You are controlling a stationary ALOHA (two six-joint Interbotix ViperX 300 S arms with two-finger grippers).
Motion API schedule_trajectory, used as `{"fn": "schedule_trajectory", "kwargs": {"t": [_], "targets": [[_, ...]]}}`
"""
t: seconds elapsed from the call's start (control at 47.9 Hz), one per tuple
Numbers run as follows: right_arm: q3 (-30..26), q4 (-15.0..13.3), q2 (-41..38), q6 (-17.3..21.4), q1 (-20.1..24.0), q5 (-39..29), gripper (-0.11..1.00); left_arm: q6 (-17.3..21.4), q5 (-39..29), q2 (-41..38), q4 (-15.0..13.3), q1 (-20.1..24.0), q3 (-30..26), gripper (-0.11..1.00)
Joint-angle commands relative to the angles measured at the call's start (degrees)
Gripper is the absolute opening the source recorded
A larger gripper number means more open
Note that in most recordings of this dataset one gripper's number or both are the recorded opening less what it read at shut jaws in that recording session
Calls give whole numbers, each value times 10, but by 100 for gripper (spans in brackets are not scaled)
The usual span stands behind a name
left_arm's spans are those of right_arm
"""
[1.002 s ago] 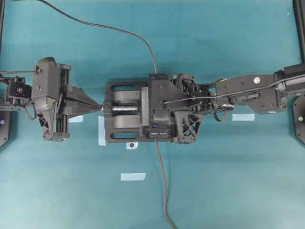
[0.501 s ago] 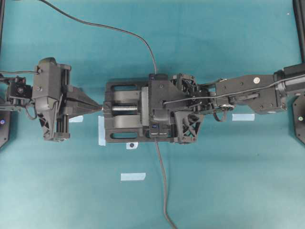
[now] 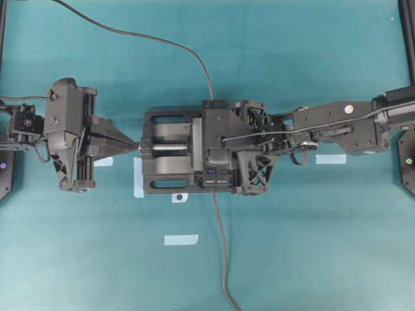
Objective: Insert the USB into the second port from the front of the fixed hub.
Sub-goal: 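Push the plug down into the second port with the right gripper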
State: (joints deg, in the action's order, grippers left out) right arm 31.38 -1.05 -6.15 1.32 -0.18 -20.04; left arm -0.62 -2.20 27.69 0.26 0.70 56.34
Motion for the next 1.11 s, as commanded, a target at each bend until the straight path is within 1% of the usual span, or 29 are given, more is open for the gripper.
{"fn": "schedule_trajectory", "kwargs": {"t": [0.0, 0.25, 0.355, 0.438, 0.522, 0.584, 0.647, 0.751, 0.814, 1.085], "targets": [[4, 1, -6, 3, 5, -13, 4, 0, 5, 2, 0, -1, -10, 0], [-5, 0, -2, 2, 4, -9, 4, -1, 5, 3, 0, -1, -11, 0], [-8, 1, 1, 1, 4, 0, 7, -1, 5, 2, 0, -1, -11, 0], [-9, 1, 4, 1, 4, 11, 11, -1, 5, 2, 0, -3, -11, 0], [-10, 0, 5, 1, 4, 17, 20, -1, 5, 3, 0, -4, -11, 0], [-10, 0, 8, 1, 4, 19, 32, -2, 5, 2, 0, -6, -10, 0], [-10, 1, 11, 4, 4, 25, 46, -3, 5, 2, 0, -8, -9, 0], [-9, 1, 12, 4, 1, 33, 74, -5, 5, -2, 0, -12, -8, 0], [-9, 0, 12, 4, 1, 33, 86, -8, 6, -4, 0, -12, -8, 0], [-9, 0, 14, 4, 1, 27, 83, -11, 5, -5, 0, -13, -11, 0]]}}
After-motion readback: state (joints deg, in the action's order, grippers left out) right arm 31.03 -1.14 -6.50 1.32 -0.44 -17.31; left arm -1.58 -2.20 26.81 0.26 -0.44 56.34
